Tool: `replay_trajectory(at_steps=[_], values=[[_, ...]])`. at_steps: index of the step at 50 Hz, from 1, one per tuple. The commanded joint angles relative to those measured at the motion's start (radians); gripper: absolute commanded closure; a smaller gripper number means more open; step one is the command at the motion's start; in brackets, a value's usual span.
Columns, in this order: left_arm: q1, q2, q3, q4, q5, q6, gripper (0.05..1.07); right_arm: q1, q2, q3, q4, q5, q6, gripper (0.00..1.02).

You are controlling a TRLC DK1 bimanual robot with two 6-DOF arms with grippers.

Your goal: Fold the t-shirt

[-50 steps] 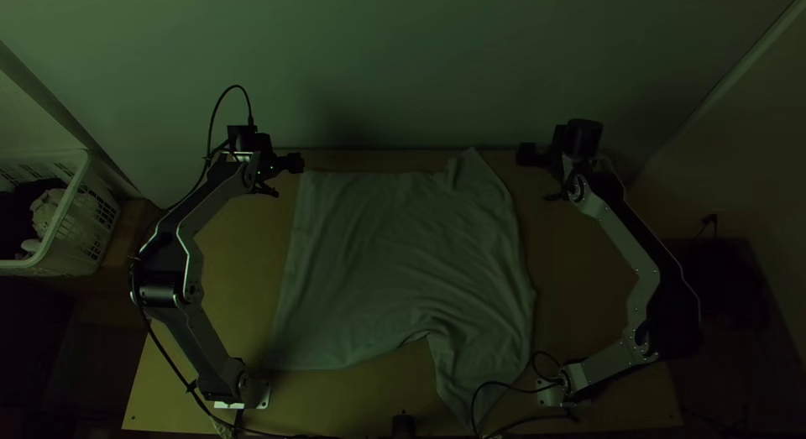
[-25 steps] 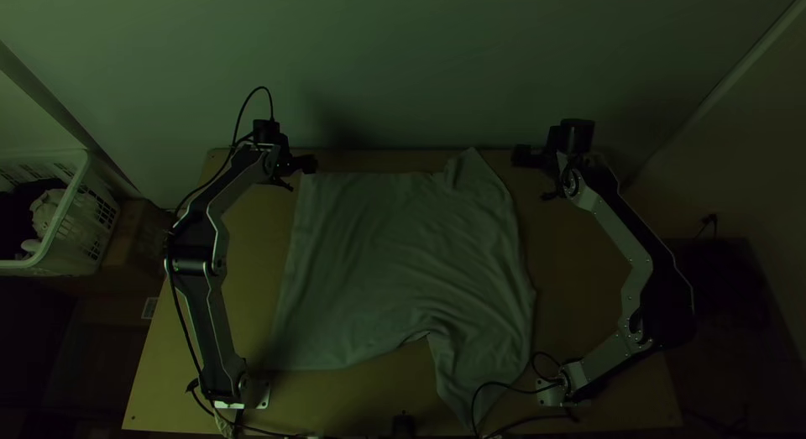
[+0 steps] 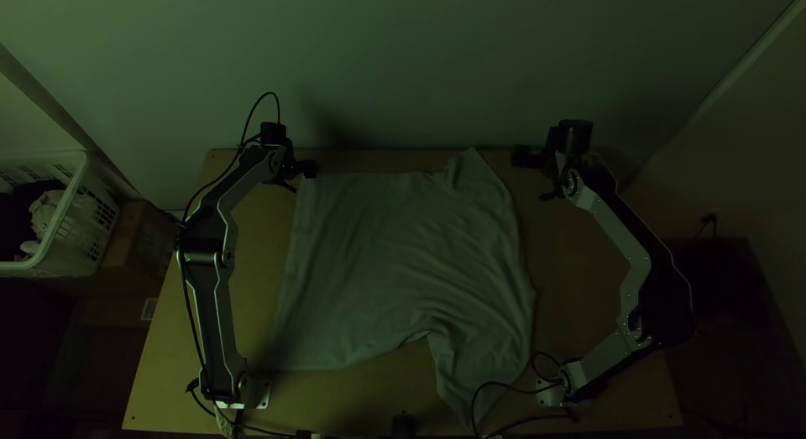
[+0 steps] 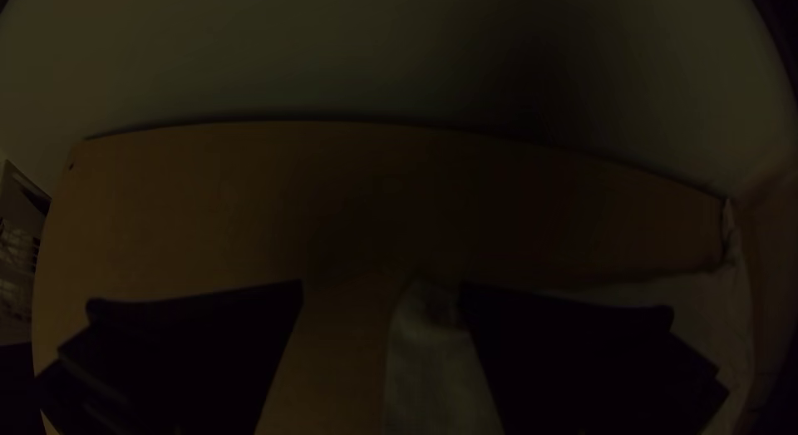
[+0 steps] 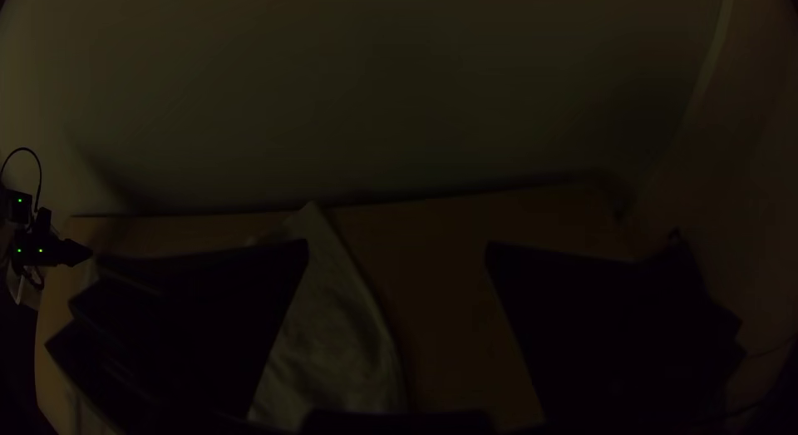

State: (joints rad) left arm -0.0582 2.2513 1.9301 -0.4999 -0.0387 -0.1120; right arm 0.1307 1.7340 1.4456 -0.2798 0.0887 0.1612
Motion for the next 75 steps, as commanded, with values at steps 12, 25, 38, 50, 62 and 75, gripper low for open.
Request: replay_trajectory(at_steps=[12,25,38,50,62,75], values=[[-0.023,0.010,-0.054,0.032,-0.036,0.015,0.60,0.003,0.025,0.007,-0.007,-0.004,0.040,0.05],[-0.035,0.008,-0.094,0.086,-0.084,0.029,1.01,-0.002,0.022,0.001,-0.025,-0.004,0.044,0.05],[-0.035,-0.010,-0.088,0.077,-0.084,0.057,1.05,0.001,0.033,0.024,-0.090,-0.004,0.083,0.05],[-0.038,-0.047,-0.099,0.047,-0.075,0.046,1.05,0.004,0.122,0.150,-0.234,-0.015,0.087,0.07],[-0.051,-0.091,-0.109,0.037,-0.058,0.043,1.05,0.020,0.236,0.263,-0.306,-0.038,0.087,0.07],[-0.048,-0.128,-0.128,0.014,-0.036,0.034,1.05,0.032,0.381,0.394,-0.366,-0.038,0.090,0.10]])
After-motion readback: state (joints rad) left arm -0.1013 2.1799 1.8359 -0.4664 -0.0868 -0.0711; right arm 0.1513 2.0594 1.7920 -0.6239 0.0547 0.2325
